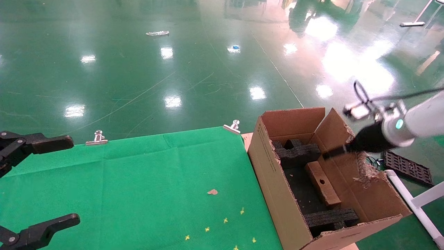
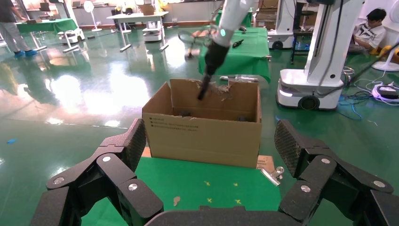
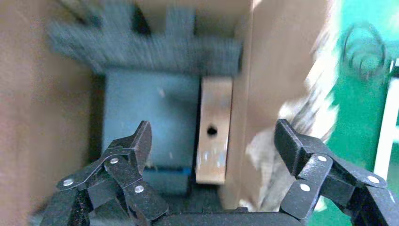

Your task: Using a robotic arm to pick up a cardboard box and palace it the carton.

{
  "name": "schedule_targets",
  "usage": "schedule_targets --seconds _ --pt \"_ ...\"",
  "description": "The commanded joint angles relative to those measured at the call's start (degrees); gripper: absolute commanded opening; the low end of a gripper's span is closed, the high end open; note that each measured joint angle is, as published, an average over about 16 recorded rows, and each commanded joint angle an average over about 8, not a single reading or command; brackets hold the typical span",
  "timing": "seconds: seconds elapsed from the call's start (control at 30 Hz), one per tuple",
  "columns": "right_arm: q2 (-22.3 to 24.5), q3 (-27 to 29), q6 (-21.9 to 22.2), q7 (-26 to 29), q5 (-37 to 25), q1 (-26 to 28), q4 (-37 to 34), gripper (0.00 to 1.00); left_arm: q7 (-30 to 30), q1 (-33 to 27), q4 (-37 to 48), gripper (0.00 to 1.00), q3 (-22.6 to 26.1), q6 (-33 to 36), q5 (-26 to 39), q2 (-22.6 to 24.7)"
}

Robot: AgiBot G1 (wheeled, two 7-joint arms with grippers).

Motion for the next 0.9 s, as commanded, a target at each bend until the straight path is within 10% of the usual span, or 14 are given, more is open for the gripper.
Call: schedule_targets --seconds 0.03,0.47,0.9 --pt "0.38 0.26 -0.72 -0.84 0.29 2.10 0.26 1.00 0.00 0.00 0.00 1.00 0.01 0.00 0.00 0.00" --pt "7.78 5.29 -3.72 -10.72 6.32 15.61 9.70 1.00 0.02 -0.01 0.00 1.00 0.04 -0.02 -0.03 -0.02" --pt "10.39 14.48 -5.85 -14.57 11.19 10.53 19.00 1.00 0.06 -0.02 0.05 1.00 0.08 -0.02 -0.06 -0.02"
